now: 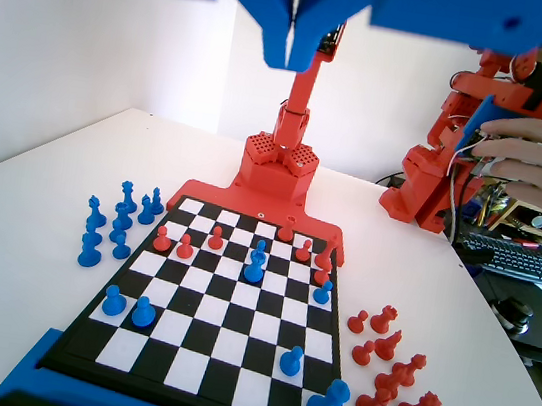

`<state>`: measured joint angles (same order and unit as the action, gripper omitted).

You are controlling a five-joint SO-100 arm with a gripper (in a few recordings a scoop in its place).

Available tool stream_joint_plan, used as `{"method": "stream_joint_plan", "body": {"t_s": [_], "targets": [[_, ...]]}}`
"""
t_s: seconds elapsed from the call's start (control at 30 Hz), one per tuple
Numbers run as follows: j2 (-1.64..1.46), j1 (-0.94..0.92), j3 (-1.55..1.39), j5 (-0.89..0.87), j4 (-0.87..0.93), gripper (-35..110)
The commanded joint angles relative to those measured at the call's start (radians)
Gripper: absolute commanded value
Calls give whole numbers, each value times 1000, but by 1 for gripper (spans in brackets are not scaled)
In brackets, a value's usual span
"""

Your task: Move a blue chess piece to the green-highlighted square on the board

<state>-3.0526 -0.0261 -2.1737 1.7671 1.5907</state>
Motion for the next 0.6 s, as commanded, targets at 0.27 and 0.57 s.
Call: {"method": "stream_joint_plan", "body": {"t_s": [0.27,0.57], "targets": [[-3,-12,-8,-2,-18,1],[38,-6,29,41,-21,1]]}}
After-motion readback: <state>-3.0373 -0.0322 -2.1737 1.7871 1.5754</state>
